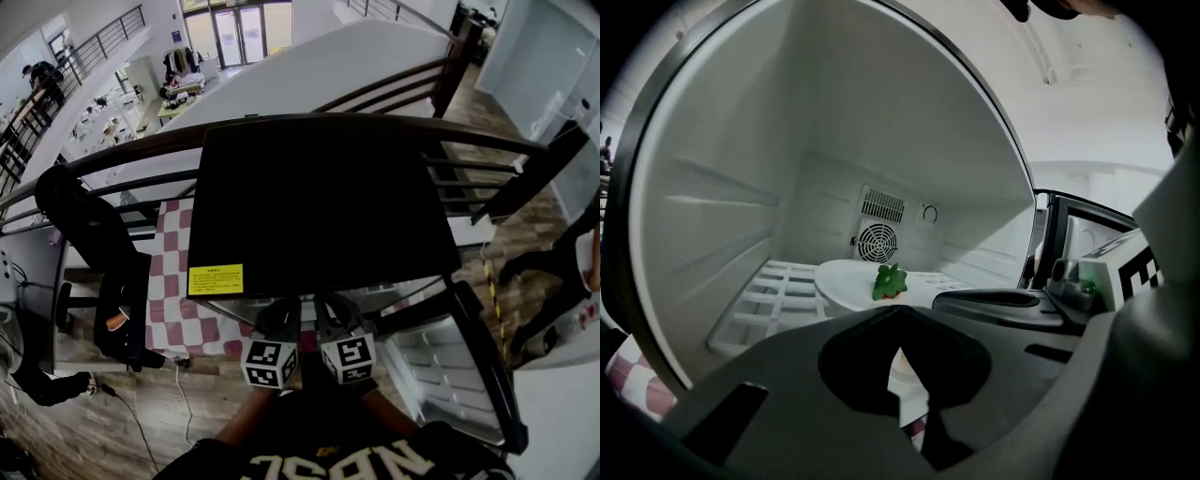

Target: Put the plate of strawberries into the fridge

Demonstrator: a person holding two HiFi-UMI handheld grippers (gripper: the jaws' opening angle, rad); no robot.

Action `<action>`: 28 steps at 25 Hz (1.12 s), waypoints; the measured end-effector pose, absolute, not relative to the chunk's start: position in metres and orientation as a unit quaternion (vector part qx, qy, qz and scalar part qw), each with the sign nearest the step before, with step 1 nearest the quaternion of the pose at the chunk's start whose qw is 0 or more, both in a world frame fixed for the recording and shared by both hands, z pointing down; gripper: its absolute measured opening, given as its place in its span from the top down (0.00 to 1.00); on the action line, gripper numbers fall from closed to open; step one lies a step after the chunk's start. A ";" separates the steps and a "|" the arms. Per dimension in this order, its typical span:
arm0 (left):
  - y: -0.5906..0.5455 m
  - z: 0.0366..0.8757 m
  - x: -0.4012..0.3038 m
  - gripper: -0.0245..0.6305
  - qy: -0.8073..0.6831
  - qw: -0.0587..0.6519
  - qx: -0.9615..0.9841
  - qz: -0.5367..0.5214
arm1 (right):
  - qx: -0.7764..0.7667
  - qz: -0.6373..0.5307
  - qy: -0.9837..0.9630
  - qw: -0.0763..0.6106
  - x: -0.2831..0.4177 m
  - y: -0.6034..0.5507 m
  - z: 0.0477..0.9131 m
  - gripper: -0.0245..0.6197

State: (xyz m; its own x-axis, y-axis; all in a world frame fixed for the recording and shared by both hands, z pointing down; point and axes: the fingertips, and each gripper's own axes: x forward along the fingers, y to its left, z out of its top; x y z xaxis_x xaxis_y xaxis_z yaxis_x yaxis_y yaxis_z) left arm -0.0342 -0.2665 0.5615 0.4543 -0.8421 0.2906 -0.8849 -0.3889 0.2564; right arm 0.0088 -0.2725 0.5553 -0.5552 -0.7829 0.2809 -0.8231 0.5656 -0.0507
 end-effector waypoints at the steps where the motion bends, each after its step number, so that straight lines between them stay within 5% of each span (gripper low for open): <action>1: -0.268 0.561 -0.034 0.93 -0.520 0.190 0.831 0.057 | 0.458 0.089 -0.877 0.114 0.009 -0.274 0.555 0.91; 15: -0.265 0.559 -0.033 0.93 -0.514 0.204 0.832 0.045 | 0.472 0.095 -0.869 0.114 0.007 -0.273 0.552 0.91; 28: -0.179 0.518 -0.042 0.93 -0.498 0.139 0.856 0.014 | 0.499 0.096 -0.859 0.061 0.017 -0.177 0.521 0.91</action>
State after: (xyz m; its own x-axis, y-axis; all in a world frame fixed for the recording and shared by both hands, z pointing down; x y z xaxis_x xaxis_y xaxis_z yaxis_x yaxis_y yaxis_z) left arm -0.0416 -0.1787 0.5176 0.5033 -0.8486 0.1630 -0.8565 -0.4649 0.2241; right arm 0.0174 -0.1767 0.5213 -0.4953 -0.8451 0.2009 -0.8686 0.4847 -0.1028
